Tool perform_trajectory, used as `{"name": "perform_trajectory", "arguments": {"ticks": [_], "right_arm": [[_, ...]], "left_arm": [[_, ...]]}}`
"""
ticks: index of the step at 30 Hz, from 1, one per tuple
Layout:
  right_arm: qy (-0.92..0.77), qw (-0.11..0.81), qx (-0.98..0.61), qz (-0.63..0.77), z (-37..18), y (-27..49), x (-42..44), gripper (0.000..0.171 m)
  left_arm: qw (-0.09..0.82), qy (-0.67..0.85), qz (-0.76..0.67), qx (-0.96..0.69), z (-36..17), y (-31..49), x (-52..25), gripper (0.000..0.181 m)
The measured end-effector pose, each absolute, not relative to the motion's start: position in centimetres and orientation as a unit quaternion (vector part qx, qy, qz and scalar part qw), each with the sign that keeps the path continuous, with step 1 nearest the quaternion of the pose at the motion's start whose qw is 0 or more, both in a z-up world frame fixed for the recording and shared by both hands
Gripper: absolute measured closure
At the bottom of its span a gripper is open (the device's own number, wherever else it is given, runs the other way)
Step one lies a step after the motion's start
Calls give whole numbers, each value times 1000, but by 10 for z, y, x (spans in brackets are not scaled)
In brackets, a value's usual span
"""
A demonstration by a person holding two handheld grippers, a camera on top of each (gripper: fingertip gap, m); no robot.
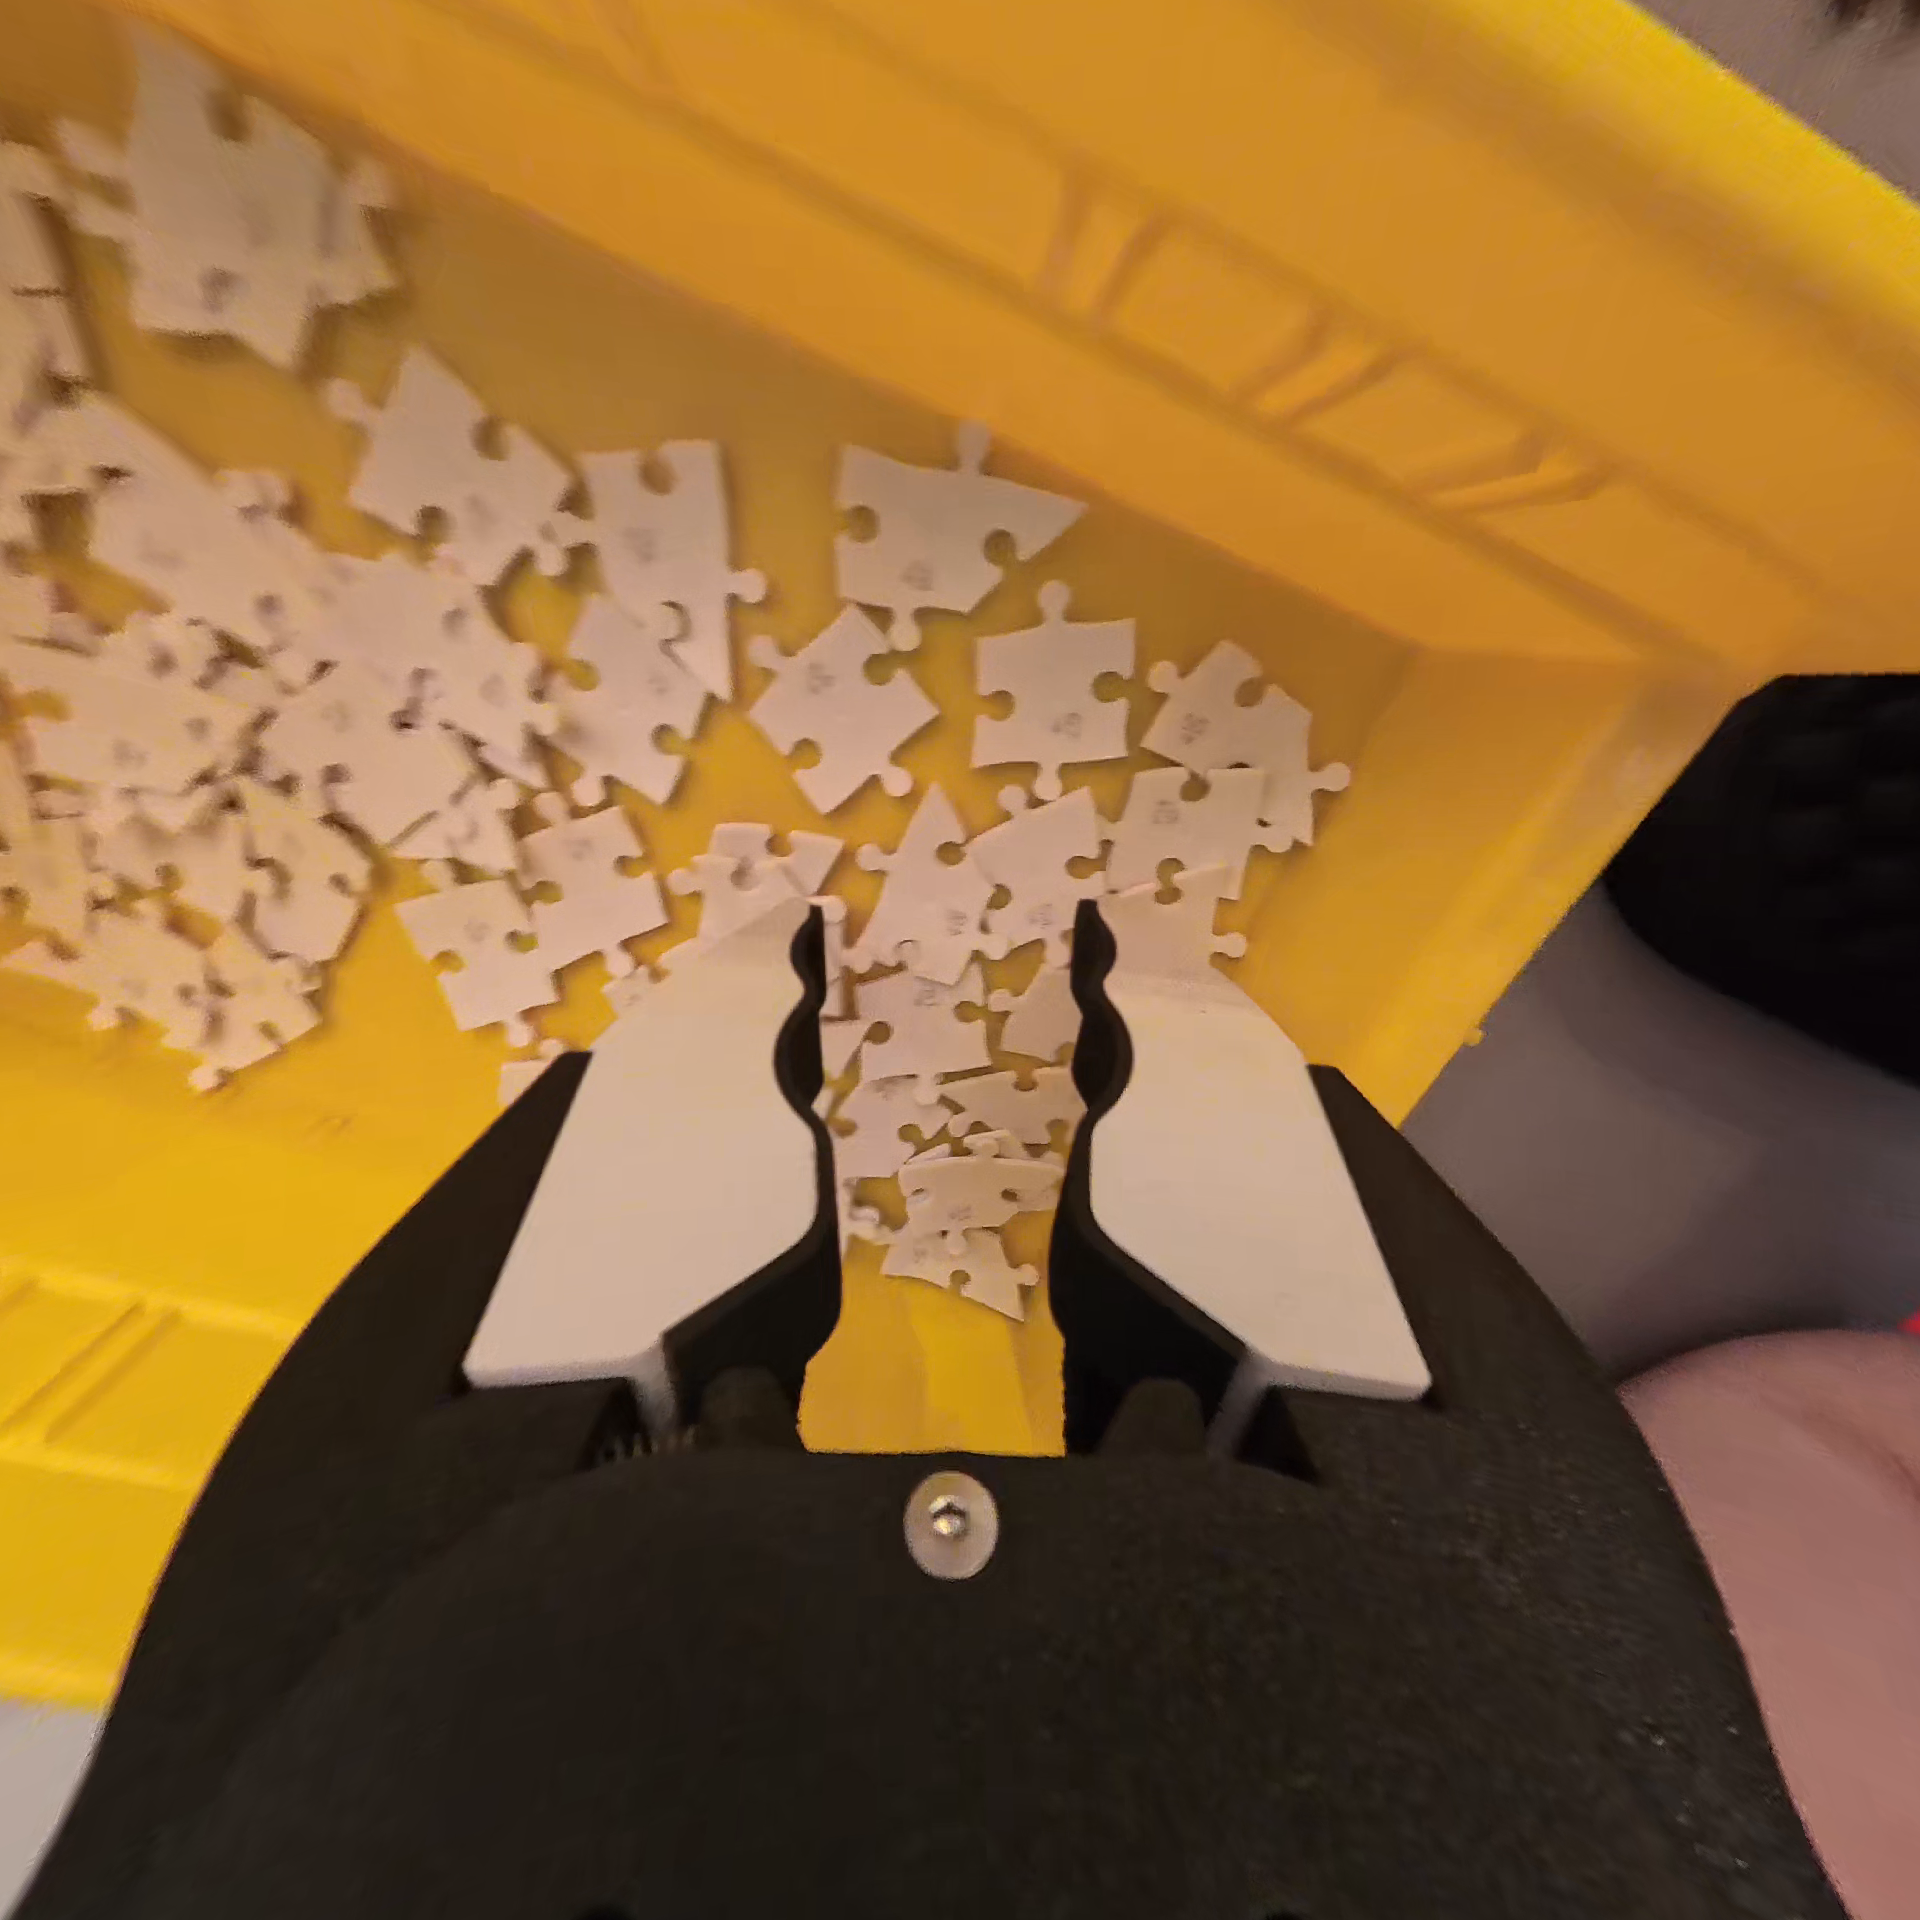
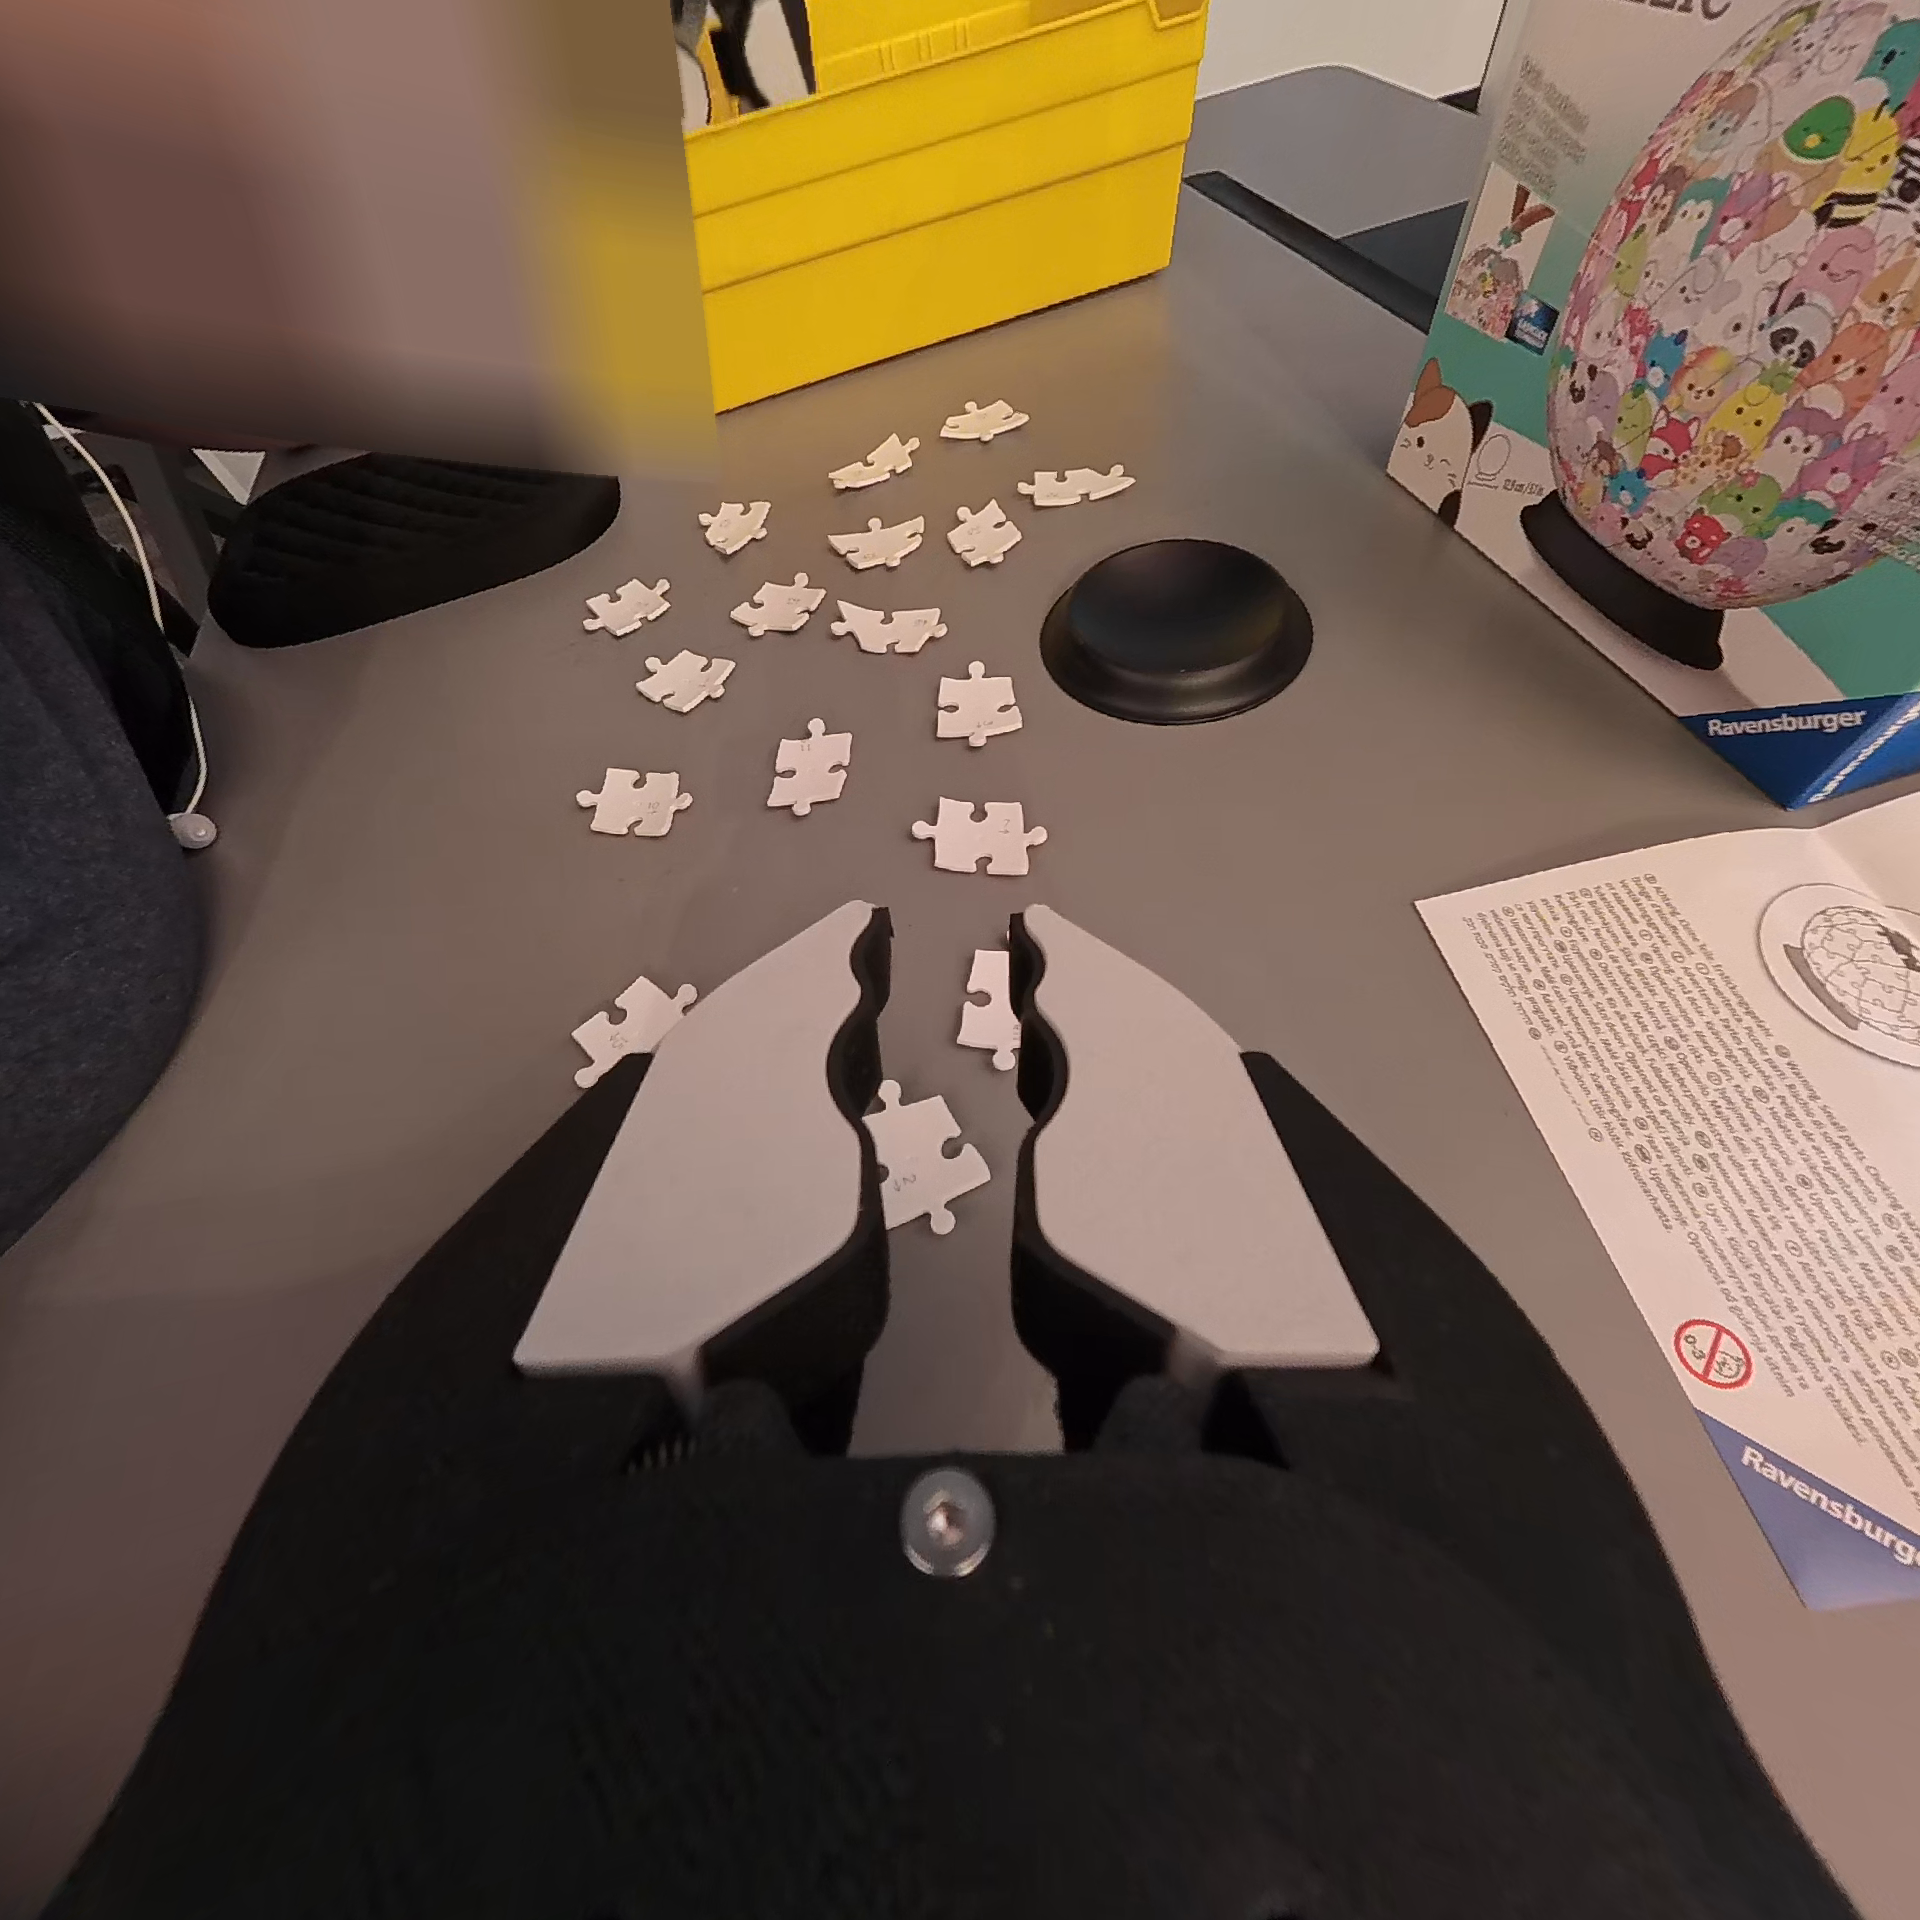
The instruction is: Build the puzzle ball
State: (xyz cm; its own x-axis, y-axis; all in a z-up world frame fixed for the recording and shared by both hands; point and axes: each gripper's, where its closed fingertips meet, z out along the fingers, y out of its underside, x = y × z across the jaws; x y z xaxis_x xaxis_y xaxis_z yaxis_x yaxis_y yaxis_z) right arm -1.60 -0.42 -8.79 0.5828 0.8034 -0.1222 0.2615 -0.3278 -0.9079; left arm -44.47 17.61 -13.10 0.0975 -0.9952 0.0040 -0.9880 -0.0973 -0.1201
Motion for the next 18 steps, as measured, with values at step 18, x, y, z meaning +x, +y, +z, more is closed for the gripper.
{"name": "perform_trajectory", "arguments": {"ticks": [18], "right_arm": [[-352, 458, -762, 293, -88, -6, -16, 149]], "left_arm": [[6, 658, -6, -753, -151, 181, -446, 143]]}}
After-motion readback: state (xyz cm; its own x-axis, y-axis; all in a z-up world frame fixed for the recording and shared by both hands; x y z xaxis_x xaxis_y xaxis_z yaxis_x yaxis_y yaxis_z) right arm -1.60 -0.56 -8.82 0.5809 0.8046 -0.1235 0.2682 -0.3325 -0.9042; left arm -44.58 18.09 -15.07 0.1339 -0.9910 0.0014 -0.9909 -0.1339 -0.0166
